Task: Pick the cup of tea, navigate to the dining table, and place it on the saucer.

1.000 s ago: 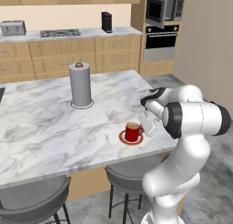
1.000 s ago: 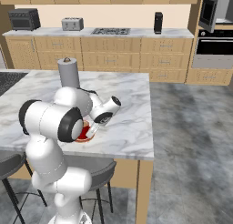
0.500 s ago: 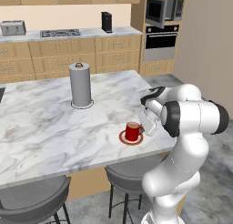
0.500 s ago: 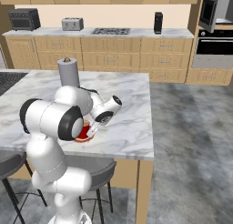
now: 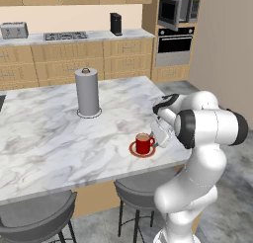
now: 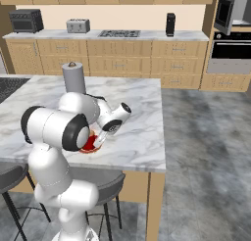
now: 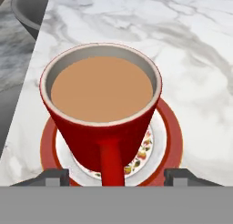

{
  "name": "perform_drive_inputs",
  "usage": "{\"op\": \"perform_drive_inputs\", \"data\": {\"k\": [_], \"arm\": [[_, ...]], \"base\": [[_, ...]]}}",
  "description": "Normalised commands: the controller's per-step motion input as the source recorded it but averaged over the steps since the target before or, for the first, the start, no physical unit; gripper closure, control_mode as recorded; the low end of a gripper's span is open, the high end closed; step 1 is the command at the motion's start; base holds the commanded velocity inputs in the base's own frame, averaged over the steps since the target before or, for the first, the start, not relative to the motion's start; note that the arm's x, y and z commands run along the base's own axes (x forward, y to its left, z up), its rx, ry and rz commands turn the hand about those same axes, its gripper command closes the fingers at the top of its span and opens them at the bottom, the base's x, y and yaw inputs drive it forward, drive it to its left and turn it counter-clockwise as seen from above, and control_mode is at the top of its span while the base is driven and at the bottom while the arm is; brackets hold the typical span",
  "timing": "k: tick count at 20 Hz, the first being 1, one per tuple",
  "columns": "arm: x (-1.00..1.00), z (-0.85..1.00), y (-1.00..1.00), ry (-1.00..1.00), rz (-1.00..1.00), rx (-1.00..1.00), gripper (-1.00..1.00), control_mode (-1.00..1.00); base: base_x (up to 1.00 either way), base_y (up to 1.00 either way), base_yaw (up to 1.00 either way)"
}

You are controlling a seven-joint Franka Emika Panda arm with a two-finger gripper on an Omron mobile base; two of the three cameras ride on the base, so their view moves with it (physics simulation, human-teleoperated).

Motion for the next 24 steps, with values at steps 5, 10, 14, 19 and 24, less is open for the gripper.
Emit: {"op": "perform_drive_inputs", "data": {"k": [5, 10, 14, 19, 24], "arm": [[-0.03, 0.08, 0.0, -0.01, 0.0, 0.0, -1.0, -1.0], [-0.16, 0.43, 0.0, -0.07, 0.0, 0.04, -1.0, -1.0], [-0.48, 0.52, 0.0, -0.02, 0.0, 0.09, -1.0, -1.0], [-0.83, 0.44, 0.0, 0.04, -0.04, 0.07, -1.0, -1.0], [-0.7, 0.26, 0.0, 0.16, -0.17, 0.0, -1.0, -1.0]], "base": [[0.0, 0.0, 0.0], [0.0, 0.0, 0.0], [0.0, 0.0, 0.0], [0.0, 0.0, 0.0], [0.0, 0.0, 0.0]]}}
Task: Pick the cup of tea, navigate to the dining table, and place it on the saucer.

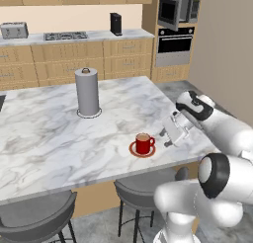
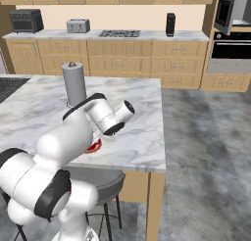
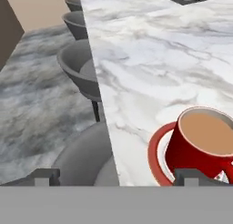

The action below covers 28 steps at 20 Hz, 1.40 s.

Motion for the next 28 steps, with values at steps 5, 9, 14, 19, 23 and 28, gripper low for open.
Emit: {"op": "perform_drive_inputs", "data": {"k": [5, 9, 14, 19, 23, 28], "arm": [[-0.54, 0.05, -0.01, 0.24, -0.33, 0.0, -1.0, -1.0], [-0.37, 0.0, -0.03, 0.28, -0.48, 0.0, -1.0, -1.0], [-0.41, 0.06, -0.07, 0.28, -0.55, 0.0, -1.0, -1.0], [-0.36, 0.44, -0.11, 0.24, -0.52, 0.0, -1.0, -1.0], [-0.5, 0.59, -0.15, 0.07, -0.42, 0.0, -1.0, -1.0], [-0.71, 0.5, -0.03, 0.0, -0.32, 0.0, -1.0, -1.0]], "base": [[0.0, 0.0, 0.0], [0.0, 0.0, 0.0], [0.0, 0.0, 0.0], [0.0, 0.0, 0.0], [0.0, 0.0, 0.0], [0.0, 0.0, 0.0]]}}
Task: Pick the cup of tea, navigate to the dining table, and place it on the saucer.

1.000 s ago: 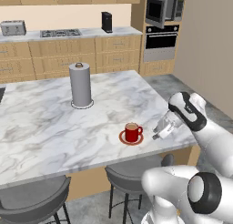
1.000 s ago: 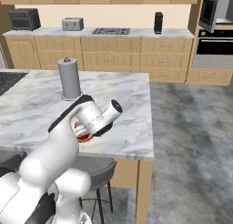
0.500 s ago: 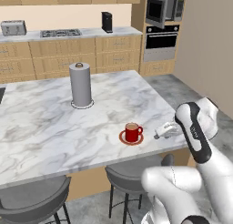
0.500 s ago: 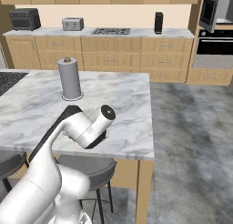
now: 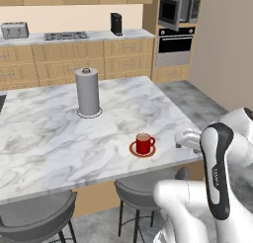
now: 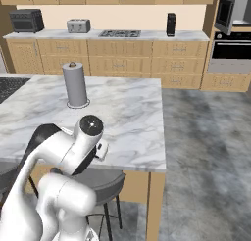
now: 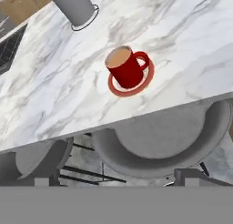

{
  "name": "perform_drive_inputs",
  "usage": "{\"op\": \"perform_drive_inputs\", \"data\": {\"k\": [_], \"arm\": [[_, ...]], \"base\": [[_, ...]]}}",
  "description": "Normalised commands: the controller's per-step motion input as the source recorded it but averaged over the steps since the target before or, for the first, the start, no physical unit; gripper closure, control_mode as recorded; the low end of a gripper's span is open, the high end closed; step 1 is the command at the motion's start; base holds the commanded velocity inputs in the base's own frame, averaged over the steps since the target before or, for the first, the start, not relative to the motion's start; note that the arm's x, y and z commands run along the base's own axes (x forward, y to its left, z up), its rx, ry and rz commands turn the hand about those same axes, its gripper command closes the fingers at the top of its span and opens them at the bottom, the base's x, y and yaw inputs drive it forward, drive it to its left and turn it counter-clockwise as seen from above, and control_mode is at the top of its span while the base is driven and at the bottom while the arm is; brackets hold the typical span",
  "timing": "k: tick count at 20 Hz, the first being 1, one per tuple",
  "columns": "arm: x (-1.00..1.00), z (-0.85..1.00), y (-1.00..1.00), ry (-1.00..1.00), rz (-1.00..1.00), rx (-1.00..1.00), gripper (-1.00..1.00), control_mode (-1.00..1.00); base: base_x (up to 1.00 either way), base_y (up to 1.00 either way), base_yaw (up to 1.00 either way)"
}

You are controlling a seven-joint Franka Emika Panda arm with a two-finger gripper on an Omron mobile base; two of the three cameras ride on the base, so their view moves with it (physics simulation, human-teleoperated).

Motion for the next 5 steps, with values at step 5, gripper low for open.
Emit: {"op": "perform_drive_inputs", "data": {"k": [5], "arm": [[-0.71, 0.36, -0.03, -0.01, -0.23, -0.06, -1.0, -1.0]], "base": [[0.0, 0.0, 0.0]]}}
